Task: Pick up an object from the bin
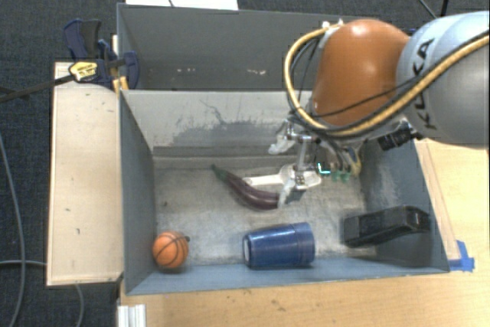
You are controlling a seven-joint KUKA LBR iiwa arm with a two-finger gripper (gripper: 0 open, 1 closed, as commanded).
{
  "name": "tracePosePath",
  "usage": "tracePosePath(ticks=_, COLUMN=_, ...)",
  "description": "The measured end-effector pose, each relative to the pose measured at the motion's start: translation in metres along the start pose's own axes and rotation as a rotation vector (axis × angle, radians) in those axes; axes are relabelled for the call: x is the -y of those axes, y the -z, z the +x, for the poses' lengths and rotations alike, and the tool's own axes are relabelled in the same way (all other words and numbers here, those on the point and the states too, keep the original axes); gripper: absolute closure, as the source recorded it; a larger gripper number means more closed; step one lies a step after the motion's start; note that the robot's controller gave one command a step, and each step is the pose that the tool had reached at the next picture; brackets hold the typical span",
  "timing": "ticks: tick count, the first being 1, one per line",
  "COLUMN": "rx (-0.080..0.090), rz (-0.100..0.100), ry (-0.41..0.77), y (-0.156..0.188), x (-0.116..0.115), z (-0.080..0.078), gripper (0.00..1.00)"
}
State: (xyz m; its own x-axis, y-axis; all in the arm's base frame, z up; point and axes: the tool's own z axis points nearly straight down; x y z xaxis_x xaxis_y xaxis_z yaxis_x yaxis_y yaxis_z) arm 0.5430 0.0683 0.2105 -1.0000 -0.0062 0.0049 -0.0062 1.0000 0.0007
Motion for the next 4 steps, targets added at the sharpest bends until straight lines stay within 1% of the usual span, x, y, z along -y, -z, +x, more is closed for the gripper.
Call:
tracePosePath(ticks=1, rx=0.008, rz=0.000, ry=-0.002, y=0.004, x=0.000, z=-0.002, gripper=0.00)
tracePosePath(ticks=2, rx=0.009, rz=-0.001, ry=0.050, y=-0.115, x=-0.032, z=-0.030, gripper=1.00)
tracePosePath(ticks=3, rx=0.008, rz=-0.002, ry=0.049, y=-0.115, x=-0.031, z=-0.030, gripper=1.00)
tracePosePath(ticks=4, rx=0.007, rz=0.000, ry=0.082, y=-0.023, x=-0.048, z=-0.024, gripper=1.00)
